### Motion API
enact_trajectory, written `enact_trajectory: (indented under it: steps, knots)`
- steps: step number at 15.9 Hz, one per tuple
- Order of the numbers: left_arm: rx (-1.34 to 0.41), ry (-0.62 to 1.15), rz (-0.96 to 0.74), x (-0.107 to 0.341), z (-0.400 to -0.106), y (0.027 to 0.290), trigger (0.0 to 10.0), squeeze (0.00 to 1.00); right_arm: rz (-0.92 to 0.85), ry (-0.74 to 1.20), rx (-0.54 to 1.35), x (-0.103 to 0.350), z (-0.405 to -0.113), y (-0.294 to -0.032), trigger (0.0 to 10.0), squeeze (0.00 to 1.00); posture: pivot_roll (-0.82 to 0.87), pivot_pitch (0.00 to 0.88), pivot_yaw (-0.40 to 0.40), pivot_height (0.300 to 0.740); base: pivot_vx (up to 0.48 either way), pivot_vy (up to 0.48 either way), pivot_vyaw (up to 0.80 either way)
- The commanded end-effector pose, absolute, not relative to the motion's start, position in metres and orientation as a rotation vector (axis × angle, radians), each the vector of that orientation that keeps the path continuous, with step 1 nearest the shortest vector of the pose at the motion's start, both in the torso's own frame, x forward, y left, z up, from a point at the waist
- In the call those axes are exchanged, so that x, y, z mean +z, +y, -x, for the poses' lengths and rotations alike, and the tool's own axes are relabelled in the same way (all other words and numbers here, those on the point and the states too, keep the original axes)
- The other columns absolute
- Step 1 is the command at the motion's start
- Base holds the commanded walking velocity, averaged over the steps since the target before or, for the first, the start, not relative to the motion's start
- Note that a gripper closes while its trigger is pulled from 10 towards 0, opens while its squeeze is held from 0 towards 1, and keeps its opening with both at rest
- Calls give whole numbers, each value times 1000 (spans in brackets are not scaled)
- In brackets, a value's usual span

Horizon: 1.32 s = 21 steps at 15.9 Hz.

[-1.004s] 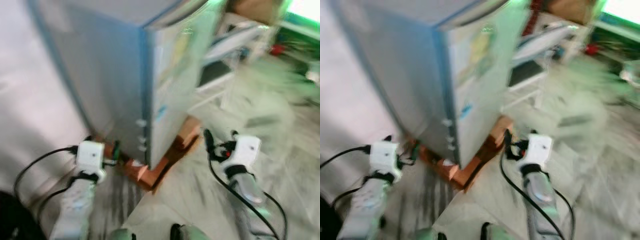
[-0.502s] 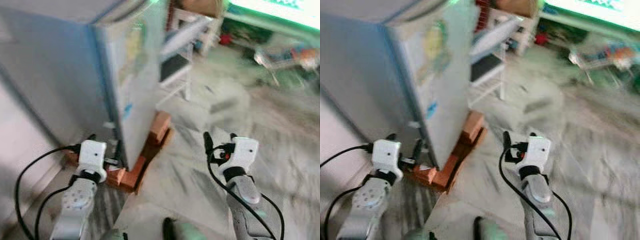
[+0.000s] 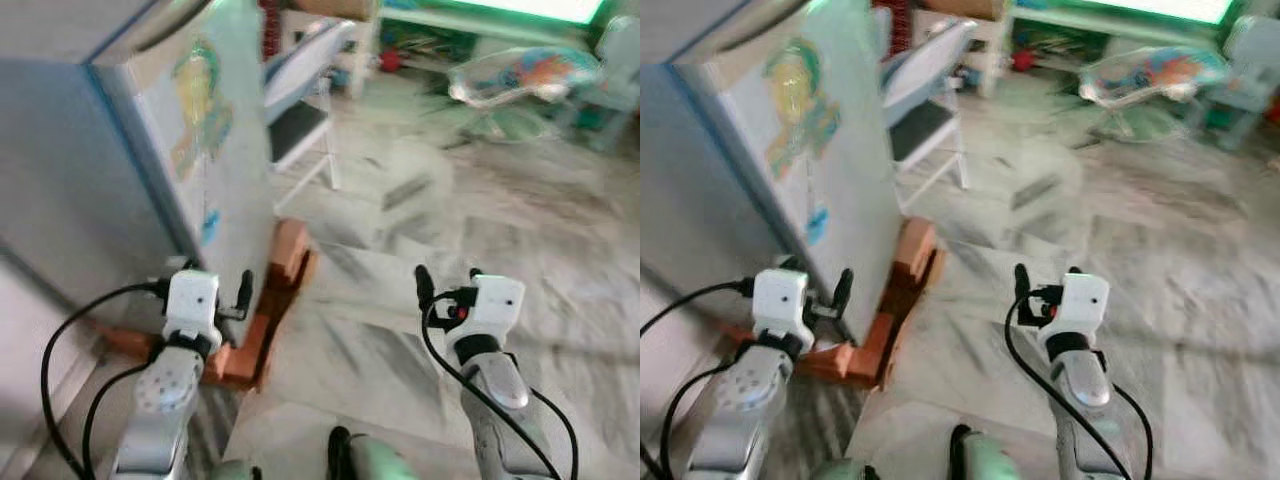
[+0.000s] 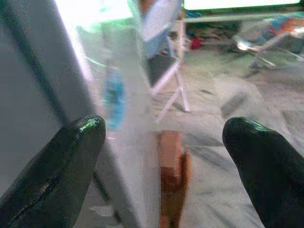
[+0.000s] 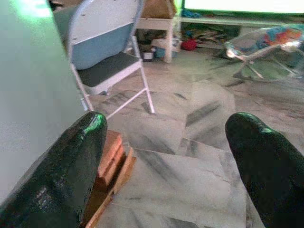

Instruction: Restocking fridge

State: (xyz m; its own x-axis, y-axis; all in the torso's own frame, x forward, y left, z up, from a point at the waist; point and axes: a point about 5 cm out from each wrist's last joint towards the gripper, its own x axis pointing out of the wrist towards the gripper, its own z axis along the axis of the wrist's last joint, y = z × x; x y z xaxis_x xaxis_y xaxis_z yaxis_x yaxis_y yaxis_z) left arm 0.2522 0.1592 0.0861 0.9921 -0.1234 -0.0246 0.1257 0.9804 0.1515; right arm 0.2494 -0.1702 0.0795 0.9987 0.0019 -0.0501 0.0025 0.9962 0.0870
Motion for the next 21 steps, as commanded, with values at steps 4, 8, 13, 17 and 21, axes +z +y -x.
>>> enact_trajectory:
  steps: [4,8,13,17,21]
  knots:
    - [-29,57,-147,80,-271,181,10000,0,-69,55,7,81,-248,-170,10000,0,77,149,-42,740,0,0,0]
    - [-45,73,-154,74,-298,170,10000,0,-62,63,12,80,-246,-168,10000,0,52,146,-38,740,0,0,0]
    - [53,72,-173,80,-321,185,10000,0,-55,62,-8,82,-242,-173,10000,0,40,157,-42,740,0,0,0]
    - [18,65,-170,80,-329,184,10000,0,-56,72,-1,80,-243,-172,10000,0,52,160,-42,740,0,0,0]
    - [-109,27,-160,92,-345,148,10000,0,-40,195,10,58,-227,-183,10000,0,46,158,-48,740,0,0,0]
